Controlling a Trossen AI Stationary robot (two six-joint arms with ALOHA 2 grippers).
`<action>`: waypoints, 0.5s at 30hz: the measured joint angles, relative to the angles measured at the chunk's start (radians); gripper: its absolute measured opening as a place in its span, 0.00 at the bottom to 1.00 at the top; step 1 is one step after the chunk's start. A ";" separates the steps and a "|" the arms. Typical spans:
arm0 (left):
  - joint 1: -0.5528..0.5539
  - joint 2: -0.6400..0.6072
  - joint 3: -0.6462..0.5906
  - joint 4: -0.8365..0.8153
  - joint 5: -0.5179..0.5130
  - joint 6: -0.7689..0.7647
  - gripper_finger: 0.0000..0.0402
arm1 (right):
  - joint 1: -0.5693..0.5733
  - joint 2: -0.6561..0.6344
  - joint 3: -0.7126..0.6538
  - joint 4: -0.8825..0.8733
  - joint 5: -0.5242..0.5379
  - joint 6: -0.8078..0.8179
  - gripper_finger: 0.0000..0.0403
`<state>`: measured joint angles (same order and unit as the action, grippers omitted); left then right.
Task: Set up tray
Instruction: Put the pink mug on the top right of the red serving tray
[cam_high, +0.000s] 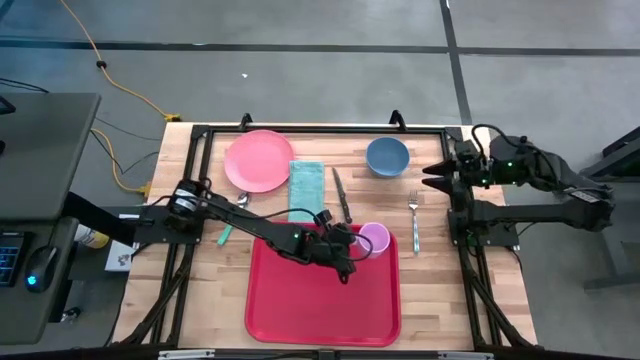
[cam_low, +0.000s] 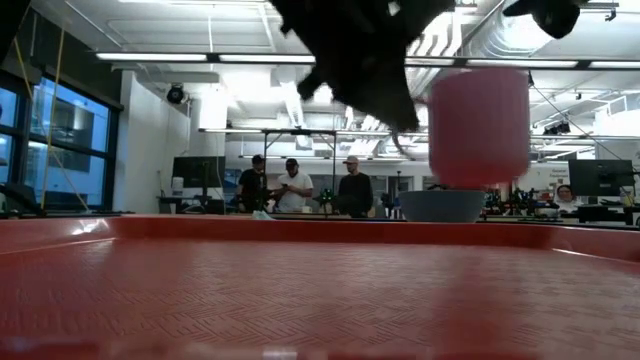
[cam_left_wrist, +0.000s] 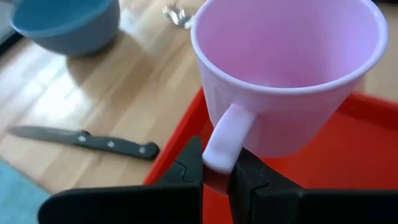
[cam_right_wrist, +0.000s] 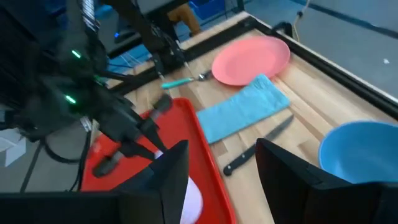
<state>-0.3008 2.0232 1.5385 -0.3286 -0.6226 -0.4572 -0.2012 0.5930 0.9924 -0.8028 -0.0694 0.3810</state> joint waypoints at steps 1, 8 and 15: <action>0.000 0.006 -0.002 -0.001 -0.005 0.000 0.14 | 0.000 0.000 0.005 -0.003 -0.004 -0.002 0.41; 0.006 0.028 0.000 0.039 0.014 0.004 0.16 | 0.000 -0.006 0.018 -0.006 -0.043 -0.028 0.41; 0.006 0.026 0.000 0.038 0.011 0.014 0.15 | 0.000 -0.005 0.018 -0.008 -0.054 -0.049 0.41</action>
<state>-0.2943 2.0487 1.5387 -0.2905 -0.6117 -0.4437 -0.2008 0.5877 1.0100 -0.8104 -0.1230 0.3317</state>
